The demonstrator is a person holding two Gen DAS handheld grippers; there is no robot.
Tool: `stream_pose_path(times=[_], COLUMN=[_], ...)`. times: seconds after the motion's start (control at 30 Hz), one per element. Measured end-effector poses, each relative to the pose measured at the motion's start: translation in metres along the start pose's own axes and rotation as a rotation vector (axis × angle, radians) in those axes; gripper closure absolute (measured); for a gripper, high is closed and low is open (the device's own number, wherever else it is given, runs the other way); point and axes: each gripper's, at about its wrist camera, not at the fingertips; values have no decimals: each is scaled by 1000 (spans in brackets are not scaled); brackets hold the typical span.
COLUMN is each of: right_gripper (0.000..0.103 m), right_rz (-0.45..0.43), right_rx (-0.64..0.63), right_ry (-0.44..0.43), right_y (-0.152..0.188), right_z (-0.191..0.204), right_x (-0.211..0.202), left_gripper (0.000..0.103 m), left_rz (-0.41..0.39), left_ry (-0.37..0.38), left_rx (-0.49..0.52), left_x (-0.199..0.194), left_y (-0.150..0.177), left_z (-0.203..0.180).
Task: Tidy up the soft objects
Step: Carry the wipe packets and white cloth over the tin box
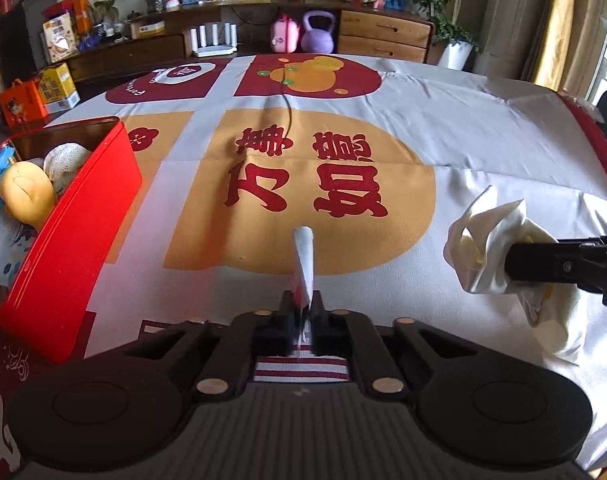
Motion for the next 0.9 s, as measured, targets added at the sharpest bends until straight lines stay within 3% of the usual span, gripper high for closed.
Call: stream_pose_path(times=[0.43, 0.9], right_gripper=[91, 91], right_rz=[-42, -80], right_rx=[-38, -123], right_ry=[-17, -86], right_y=[-10, -38], right_z=[42, 124], right_x=[-19, -37], left_gripper=[97, 97], left_rz=[-36, -81], left_ry=[97, 99], left_rx=[-24, -80], left_x=[-33, -84], left_y=[-11, -41], left_z=[36, 95])
Point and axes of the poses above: each gripper's, at about its wrist camera, not at the fingertips, and x roughly the way its jaws point, z to its left, y to its underside
